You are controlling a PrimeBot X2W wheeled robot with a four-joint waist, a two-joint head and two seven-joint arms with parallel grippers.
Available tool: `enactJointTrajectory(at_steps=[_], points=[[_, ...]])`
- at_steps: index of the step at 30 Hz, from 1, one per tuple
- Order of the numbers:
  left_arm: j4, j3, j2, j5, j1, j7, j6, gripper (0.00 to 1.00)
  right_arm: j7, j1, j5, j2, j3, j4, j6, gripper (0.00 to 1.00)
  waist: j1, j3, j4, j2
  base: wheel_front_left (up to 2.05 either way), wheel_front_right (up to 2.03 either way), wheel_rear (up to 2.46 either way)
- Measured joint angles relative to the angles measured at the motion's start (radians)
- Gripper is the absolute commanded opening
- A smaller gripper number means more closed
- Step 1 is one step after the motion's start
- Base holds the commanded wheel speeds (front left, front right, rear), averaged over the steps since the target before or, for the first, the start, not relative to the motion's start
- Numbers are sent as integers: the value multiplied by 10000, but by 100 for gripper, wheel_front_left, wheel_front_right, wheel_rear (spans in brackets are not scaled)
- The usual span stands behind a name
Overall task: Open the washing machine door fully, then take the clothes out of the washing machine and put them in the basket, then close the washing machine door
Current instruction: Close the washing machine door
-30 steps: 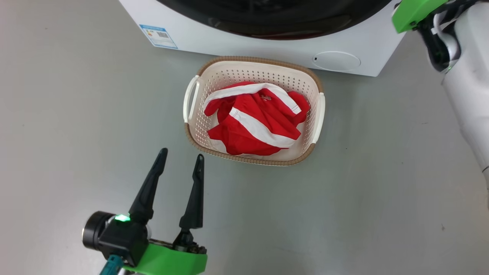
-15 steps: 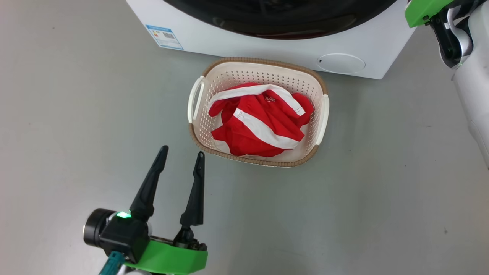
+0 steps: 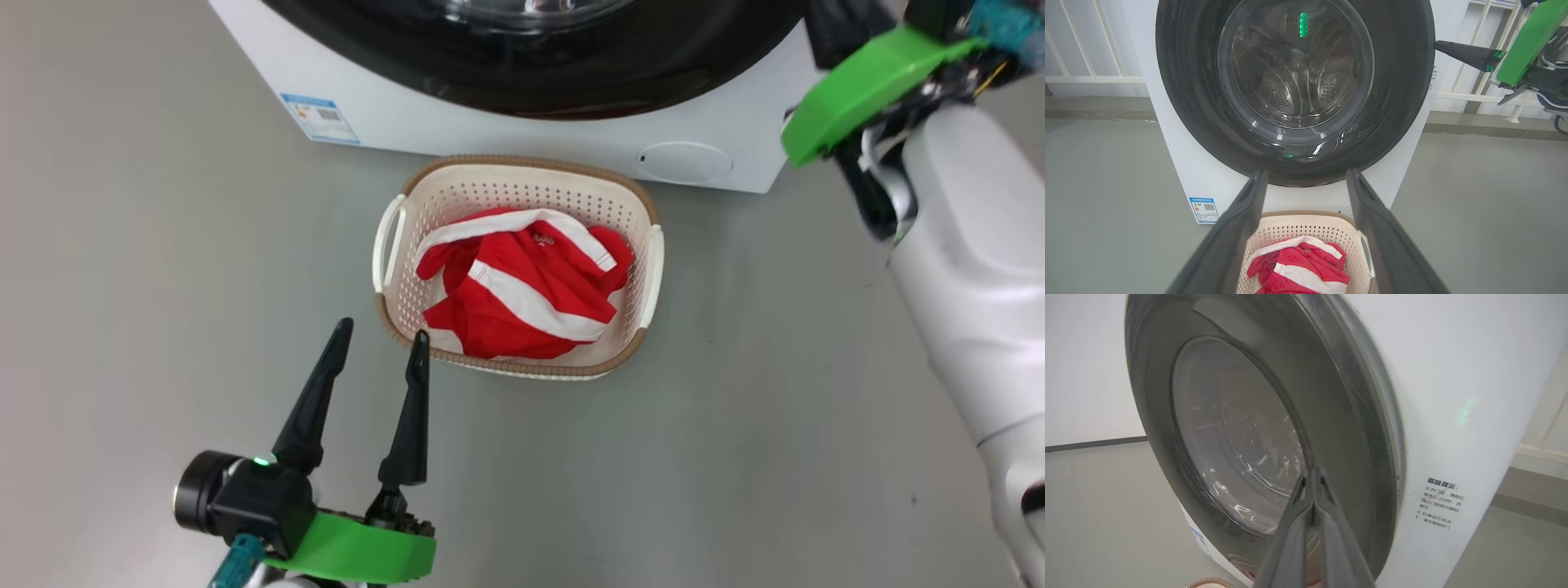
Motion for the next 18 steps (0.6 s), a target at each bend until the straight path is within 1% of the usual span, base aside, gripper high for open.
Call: enactJointTrajectory(at_steps=[2,3,4,5,6,7,8,12,18], points=[[77,12,10,2,23,0,0,100,0,462,136,42,-17,-272,0,0,0,-140,-88,0,0,0,0],[100,15,31,2,54,0,0,100,0,705,151,63,-21,-414,0,7,0,-212,-132,0,0,0,0],[125,21,59,0,98,0,0,100,0,954,190,94,-48,-550,0,19,0,-286,-176,0,0,0,0],[146,27,90,0,150,0,-2,100,0,1218,267,123,-69,-650,0,28,0,-365,-218,0,0,0,0],[157,40,117,2,185,0,0,100,0,1479,268,144,-119,-786,0,47,0,-436,-266,0,0,0,0],[180,58,150,0,198,0,0,100,0,1728,268,171,-226,-930,0,80,0,-510,-316,0,0,0,0],[230,73,192,0,206,27,0,100,0,2189,270,186,-303,-1149,0,100,0,-659,-411,0,0,0,0],[293,104,288,0,341,90,4,100,0,3139,270,336,-420,-1616,0,100,0,-970,-596,0,0,0,0],[341,167,439,-10,578,249,33,100,0,4544,111,489,-1072,-2637,0,100,0,-1384,-916,0,0,0,0]])
